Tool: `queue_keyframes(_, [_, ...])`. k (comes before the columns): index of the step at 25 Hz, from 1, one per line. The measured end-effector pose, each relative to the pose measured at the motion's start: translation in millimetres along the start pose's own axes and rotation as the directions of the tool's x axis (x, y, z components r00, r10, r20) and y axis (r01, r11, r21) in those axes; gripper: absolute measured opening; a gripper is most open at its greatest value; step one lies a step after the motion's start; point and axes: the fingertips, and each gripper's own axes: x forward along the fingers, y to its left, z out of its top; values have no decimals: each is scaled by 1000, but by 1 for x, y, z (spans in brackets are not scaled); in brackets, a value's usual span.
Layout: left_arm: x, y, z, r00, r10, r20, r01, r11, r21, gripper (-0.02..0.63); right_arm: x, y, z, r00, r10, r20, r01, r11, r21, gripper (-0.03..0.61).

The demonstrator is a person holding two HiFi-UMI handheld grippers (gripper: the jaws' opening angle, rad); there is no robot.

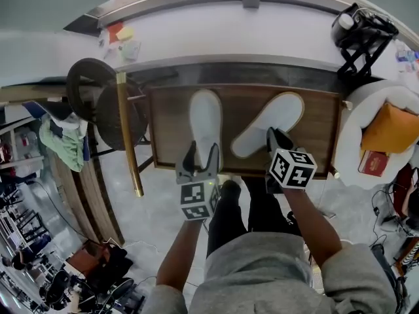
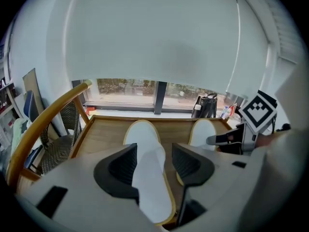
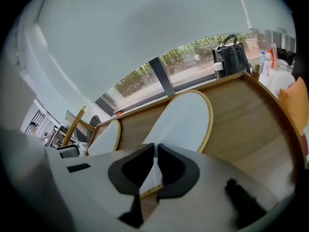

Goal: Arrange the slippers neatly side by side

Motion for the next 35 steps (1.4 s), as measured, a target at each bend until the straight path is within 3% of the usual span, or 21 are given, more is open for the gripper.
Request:
queue_keyframes(8, [-5, 1, 4, 1000, 9, 13, -9, 1000, -8, 232, -26, 14, 14, 999, 33, 2, -32, 993, -117, 37])
queue_keyframes(16, [-11, -5, 2, 999, -21, 37, 22, 1000, -16, 232, -66, 30, 14, 996, 74, -58, -87, 957, -277, 37])
queue_keyframes(26, [-19, 0, -5, 997, -74, 26, 74, 997, 1, 232, -71, 50, -1, 996, 38, -77, -57, 960, -273, 37])
queue_keyframes(35, [-18, 18, -8, 996, -83, 8, 83, 996, 7, 232, -22, 48, -24, 994, -27, -102, -1, 964, -267, 37])
